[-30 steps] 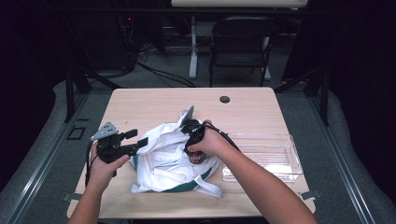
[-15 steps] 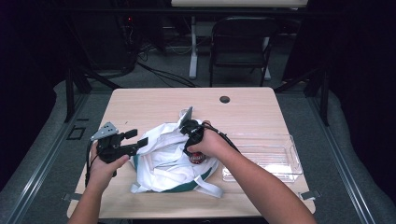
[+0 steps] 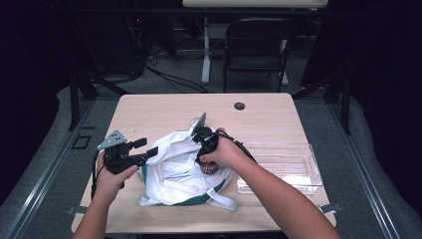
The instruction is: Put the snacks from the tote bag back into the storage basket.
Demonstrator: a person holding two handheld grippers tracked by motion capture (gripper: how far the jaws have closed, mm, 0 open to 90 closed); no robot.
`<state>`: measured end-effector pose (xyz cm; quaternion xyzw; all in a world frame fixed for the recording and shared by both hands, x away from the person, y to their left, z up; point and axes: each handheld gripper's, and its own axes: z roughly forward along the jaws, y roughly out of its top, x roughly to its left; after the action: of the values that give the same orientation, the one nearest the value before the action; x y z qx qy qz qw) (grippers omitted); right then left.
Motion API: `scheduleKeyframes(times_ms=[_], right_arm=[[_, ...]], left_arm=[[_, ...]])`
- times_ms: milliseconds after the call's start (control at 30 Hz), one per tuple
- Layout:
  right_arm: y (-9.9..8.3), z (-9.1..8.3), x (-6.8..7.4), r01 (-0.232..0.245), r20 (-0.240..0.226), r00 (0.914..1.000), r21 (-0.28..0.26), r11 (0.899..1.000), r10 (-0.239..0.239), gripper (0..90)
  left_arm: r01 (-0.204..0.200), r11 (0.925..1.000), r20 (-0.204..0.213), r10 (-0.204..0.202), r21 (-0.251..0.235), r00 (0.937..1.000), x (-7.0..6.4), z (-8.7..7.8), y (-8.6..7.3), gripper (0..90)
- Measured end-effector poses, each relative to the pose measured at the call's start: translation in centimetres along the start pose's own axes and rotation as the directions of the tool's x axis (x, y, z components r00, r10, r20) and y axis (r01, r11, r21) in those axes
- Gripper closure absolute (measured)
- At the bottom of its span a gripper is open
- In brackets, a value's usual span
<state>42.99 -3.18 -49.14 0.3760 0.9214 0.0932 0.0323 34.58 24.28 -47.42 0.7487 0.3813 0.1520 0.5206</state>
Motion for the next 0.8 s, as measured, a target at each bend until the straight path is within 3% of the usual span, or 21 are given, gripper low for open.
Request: scheduleKeyframes(times_ms=[467,800], right_arm=[[-0.2,-1.9,1.0,0.036,0.015,0.9992,-0.027,0.999,-0.036,25.1],[-0.1,-3.3,1.3,0.033,0.014,0.9994,-0.042,0.999,-0.033,25.1]], left_arm=[[0.000,1.0000,-0.001,0.000,-0.001,1.0000,0.0,0.0,0.0,37.4],[-0.002,1.0000,-0.001,0.002,0.000,1.0000,0.0,-0.1,0.0,37.4]])
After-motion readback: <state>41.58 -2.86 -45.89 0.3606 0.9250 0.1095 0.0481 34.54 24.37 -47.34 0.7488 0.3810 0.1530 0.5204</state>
